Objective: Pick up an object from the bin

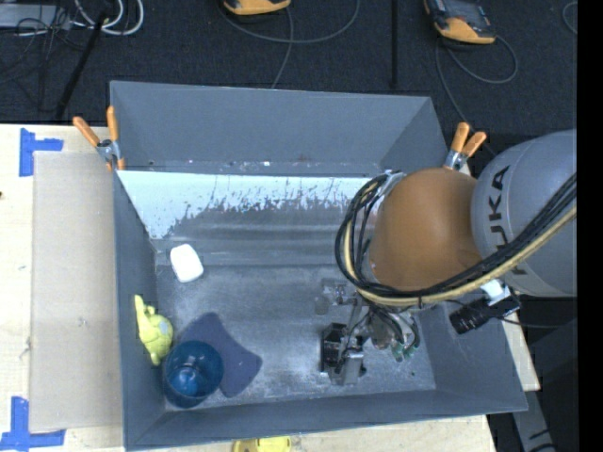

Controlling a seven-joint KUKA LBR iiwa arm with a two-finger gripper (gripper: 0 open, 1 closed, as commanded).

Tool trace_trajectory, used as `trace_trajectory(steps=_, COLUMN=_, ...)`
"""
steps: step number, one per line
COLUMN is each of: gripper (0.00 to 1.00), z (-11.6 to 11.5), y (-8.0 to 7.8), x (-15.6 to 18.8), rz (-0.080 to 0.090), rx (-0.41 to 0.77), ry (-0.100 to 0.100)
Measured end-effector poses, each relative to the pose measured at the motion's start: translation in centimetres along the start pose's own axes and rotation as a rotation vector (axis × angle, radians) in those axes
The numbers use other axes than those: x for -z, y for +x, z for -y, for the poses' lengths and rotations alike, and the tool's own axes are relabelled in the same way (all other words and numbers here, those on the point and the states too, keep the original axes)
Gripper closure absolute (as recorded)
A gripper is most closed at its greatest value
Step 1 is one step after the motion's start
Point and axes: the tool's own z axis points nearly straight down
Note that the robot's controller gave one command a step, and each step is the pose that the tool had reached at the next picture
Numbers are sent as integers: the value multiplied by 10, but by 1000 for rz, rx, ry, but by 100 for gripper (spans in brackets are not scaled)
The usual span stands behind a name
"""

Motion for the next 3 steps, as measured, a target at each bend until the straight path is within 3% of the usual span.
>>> trace_trajectory(steps=1, gripper=0, z=0, y=-2, x=4, rz=8, rx=-2, ry=-1)
trace_trajectory(steps=2, gripper=0, z=35, y=-15, x=-58, rz=13, rx=-89, ry=-1)
trace_trajectory(steps=3, gripper=0, z=53, y=-26, x=-60, rz=6, rx=46, ry=0)
